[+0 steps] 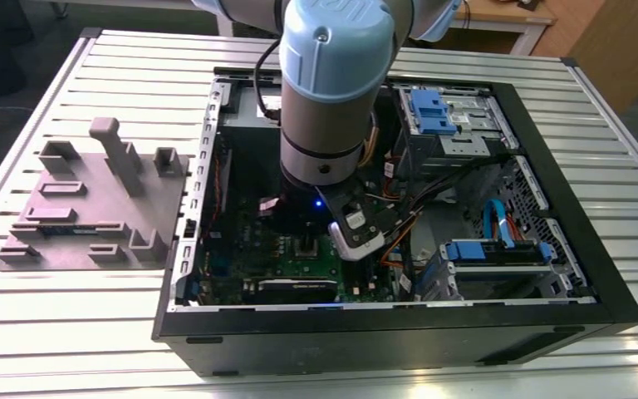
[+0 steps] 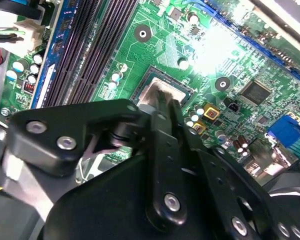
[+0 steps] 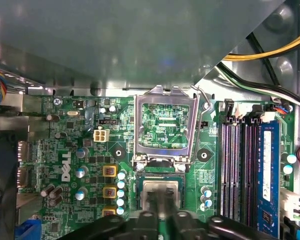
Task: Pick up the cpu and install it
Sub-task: 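Place the cpu into insertion slot, then close the cpu cover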
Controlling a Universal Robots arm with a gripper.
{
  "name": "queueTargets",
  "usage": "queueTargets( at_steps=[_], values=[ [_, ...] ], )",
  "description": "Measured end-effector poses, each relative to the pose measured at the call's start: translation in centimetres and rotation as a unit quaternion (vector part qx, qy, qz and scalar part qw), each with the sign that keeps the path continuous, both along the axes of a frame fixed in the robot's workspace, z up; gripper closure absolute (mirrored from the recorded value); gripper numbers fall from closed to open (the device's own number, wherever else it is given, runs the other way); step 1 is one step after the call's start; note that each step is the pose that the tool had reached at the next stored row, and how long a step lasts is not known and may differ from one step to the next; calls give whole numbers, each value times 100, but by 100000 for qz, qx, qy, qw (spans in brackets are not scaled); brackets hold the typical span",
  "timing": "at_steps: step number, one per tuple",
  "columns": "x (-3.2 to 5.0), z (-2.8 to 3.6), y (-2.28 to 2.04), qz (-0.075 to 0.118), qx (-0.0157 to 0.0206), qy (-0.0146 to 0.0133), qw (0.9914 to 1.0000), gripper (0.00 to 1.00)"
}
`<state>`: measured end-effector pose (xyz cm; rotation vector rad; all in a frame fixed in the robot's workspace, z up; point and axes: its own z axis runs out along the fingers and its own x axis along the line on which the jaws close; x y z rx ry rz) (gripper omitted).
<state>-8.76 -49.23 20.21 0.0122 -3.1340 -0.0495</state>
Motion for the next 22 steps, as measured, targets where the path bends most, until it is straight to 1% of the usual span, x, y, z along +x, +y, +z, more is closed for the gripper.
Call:
queueTargets(
  at_steps=[1, 3, 18, 22],
  values=[
    [0, 0, 0, 2, -2, 4, 100000, 80],
    [0, 1, 0, 2, -11, 10, 100000, 90],
    [0, 2, 0, 0, -9, 40, 100000, 90],
    [0, 34, -1, 1, -17, 42, 100000, 90]
  ],
)
